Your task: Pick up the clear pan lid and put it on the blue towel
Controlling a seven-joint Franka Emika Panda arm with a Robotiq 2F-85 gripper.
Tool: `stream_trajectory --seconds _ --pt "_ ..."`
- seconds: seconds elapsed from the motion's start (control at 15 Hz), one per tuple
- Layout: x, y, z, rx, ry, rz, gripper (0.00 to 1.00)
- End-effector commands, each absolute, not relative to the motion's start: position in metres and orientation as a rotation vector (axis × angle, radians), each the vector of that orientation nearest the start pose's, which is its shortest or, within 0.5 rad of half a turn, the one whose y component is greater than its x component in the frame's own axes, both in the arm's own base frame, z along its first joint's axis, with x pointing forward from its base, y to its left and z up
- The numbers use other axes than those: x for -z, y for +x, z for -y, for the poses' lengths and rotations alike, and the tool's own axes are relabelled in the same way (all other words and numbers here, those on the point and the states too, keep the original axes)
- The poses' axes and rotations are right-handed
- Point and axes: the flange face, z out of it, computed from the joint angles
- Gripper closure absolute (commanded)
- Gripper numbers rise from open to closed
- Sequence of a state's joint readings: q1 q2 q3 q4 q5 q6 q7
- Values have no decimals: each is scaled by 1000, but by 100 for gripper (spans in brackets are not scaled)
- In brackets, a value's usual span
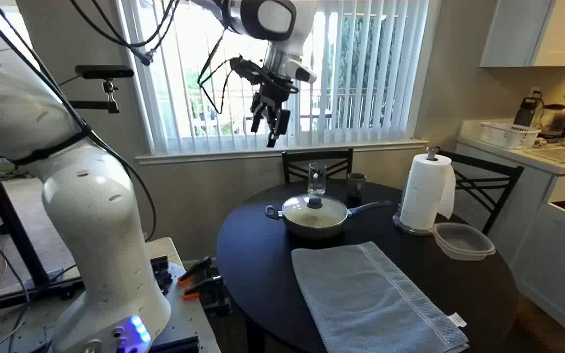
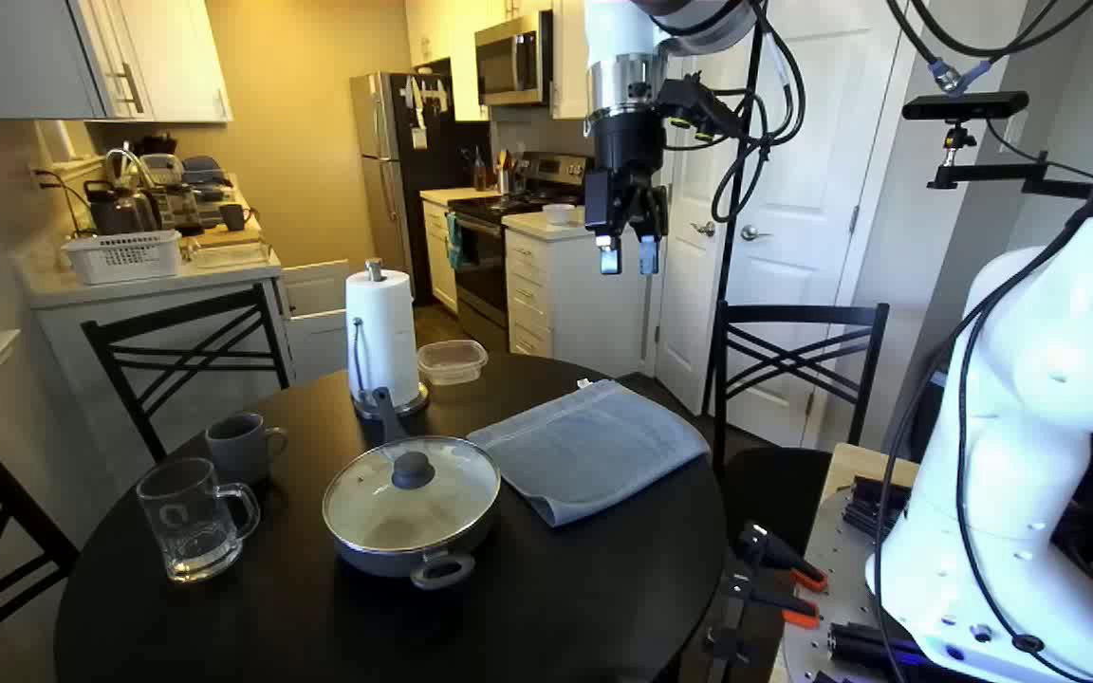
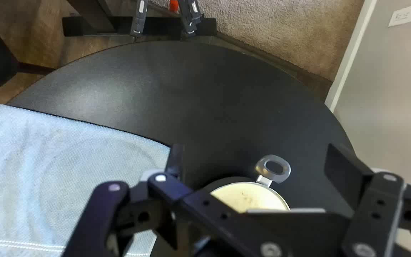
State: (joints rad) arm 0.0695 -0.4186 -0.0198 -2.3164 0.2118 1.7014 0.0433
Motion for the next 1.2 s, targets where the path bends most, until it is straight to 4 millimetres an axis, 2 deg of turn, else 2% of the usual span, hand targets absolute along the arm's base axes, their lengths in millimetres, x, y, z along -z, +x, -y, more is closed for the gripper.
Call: stream_trajectory --seconds 0.0,0.27,0.4,0.67,0.93,1.13 --pt "-490 402 -39 -304 -2921 -58 0" --pt "-490 403 -39 -300 -2931 -54 0" --pt "-487 417 -42 -276 -2984 -21 0" --pt "-459 474 -54 -167 -3123 62 0" --pt "-413 523 -100 -160 -3207 245 0" --pt "-384 548 -139 -199 -3199 413 0"
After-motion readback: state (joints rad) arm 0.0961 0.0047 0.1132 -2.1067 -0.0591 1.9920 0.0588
